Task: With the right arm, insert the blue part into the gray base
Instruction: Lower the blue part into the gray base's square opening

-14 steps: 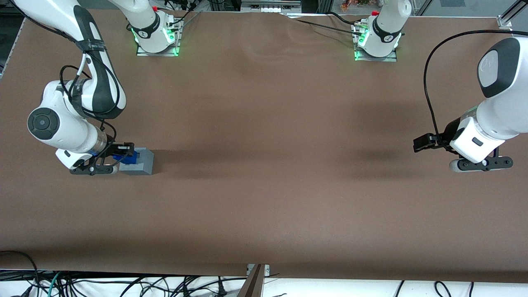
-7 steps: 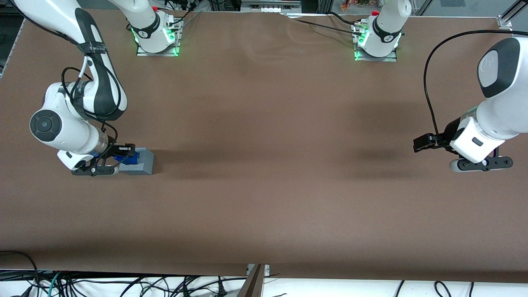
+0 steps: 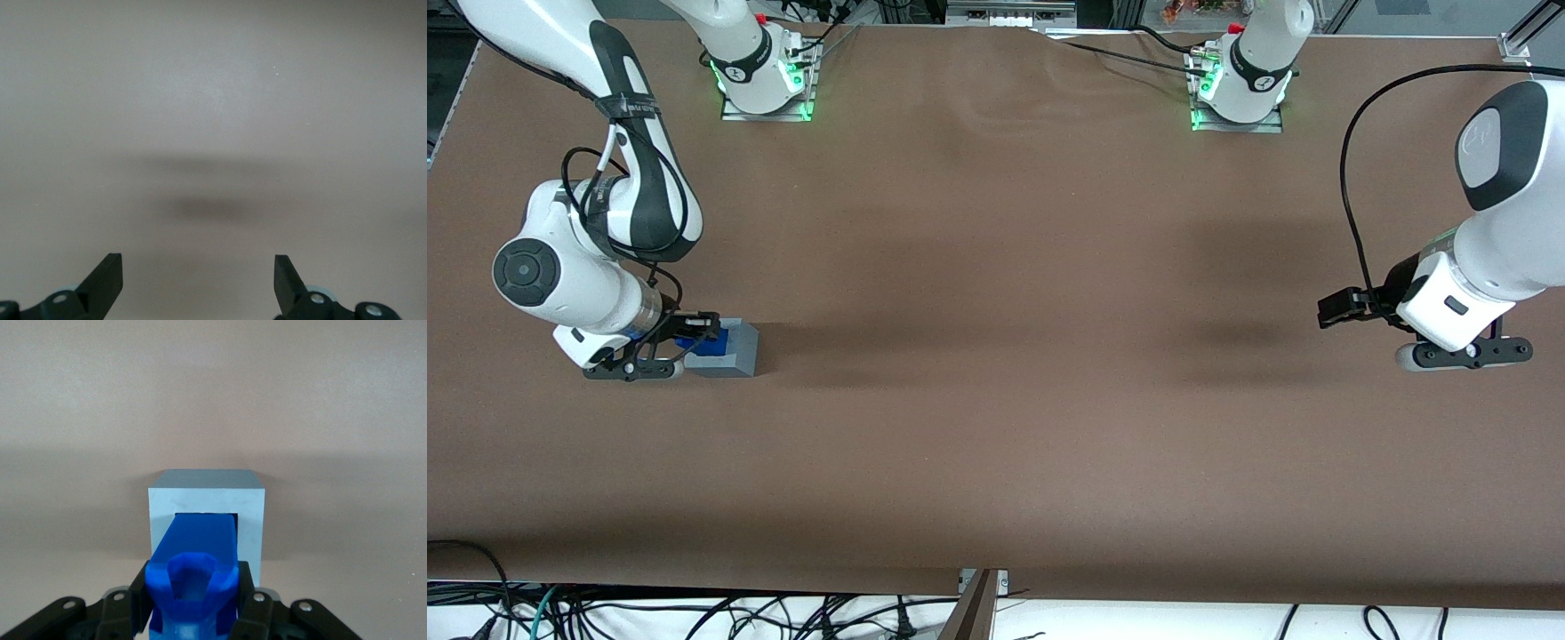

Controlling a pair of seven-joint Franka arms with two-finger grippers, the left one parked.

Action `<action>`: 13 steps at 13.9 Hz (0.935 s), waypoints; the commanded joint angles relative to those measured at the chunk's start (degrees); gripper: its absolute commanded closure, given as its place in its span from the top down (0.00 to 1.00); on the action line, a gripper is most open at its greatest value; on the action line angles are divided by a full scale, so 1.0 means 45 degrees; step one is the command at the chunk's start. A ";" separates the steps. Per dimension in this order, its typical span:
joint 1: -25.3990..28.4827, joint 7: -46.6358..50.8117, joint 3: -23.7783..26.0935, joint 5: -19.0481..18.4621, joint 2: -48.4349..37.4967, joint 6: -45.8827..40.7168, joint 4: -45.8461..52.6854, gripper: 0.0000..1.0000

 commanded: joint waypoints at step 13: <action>-0.0028 -0.0313 -0.0014 0.0265 0.0417 0.0371 0.0182 0.00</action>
